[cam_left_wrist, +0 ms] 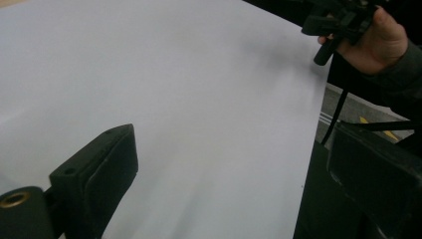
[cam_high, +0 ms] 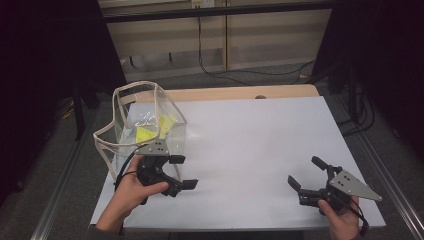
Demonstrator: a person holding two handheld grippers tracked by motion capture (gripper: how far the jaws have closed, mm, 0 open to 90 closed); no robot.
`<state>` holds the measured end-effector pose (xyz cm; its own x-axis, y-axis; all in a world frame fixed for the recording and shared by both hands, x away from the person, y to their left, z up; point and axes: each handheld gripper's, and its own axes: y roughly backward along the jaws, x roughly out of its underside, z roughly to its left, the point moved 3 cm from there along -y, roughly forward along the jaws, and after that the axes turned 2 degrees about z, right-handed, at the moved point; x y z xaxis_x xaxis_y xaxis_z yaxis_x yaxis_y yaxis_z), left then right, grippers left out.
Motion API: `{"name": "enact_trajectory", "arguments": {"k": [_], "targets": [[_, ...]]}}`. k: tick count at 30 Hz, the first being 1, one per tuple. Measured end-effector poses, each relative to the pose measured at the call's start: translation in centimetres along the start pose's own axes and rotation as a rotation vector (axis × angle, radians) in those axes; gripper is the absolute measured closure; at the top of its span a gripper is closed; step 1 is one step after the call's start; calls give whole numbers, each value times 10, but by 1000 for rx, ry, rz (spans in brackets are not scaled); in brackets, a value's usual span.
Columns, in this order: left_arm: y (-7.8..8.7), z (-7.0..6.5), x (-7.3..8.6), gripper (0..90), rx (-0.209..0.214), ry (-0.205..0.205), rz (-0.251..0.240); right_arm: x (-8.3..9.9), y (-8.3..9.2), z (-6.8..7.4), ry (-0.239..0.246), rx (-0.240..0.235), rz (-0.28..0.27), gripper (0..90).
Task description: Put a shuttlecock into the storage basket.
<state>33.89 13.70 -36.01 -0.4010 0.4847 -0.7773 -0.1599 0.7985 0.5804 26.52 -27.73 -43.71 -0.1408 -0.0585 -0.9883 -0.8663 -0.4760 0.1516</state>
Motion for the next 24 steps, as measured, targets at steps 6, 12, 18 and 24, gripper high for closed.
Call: {"name": "enact_trajectory", "arguments": {"k": [6, 12, 18, 24], "targets": [[6, 5, 10, 56, -11, 7, -13, 0, 0, 0, 1, 1, 1, 18], [11, 7, 16, 56, -14, 3, -21, 1, -1, 0, 4, 1, 2, 18], [13, 10, 24, 55, -20, -3, -22, 1, 0, 0, -2, 3, 3, 18], [17, 13, 32, 55, -25, 7, -36, 1, 0, -1, -3, 3, 3, 18]]}}
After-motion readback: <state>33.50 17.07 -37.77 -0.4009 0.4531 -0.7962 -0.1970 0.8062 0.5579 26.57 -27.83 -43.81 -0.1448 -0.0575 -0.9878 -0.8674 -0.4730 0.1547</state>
